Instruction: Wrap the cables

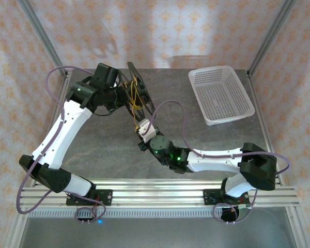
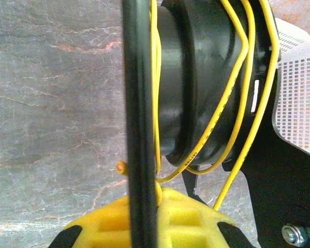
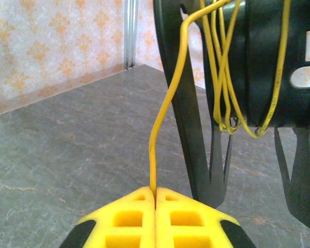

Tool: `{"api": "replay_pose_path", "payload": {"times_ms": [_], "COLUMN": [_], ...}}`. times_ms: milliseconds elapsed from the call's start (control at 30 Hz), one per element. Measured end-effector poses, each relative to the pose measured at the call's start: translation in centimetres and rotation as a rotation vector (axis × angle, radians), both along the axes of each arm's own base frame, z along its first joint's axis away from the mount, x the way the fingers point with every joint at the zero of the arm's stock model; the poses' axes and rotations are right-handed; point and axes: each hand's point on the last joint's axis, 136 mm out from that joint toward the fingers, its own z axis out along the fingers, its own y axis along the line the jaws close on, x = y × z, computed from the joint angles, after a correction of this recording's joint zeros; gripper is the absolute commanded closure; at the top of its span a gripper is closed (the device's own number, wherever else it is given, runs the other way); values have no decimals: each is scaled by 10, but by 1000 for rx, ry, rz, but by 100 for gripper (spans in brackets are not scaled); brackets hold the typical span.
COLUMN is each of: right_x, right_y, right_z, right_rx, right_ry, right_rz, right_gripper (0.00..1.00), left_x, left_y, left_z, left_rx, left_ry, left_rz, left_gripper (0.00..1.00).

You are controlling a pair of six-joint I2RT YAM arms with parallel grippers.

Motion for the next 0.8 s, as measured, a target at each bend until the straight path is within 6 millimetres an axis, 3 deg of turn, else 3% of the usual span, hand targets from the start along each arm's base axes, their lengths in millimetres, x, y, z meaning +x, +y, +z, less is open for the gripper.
{"api": "replay_pose_path", "payload": {"times_ms": [167,367,533,800], "right_x": [-2,16,25,57], "right_y": [-23,-60,-69,-83], "right_z": [-14,-23,-19,-22], "right_rx": [28,137,219,311], "right_ry": [7,45,46,-7], "right_rz": [-17,-92,-116,-182], "right_gripper": [100,100,100,100], "left_x": [-5,-12,-15,-22], "left_y": [-1,-8,-15,-26], "left_z": [4,12,17,24], "left_rx": [-23,-75,-122,-207], "left_ry": [2,3,4,5], "left_rz": [-12,-43,-62,-100], "left_gripper": [100,100,100,100]}}
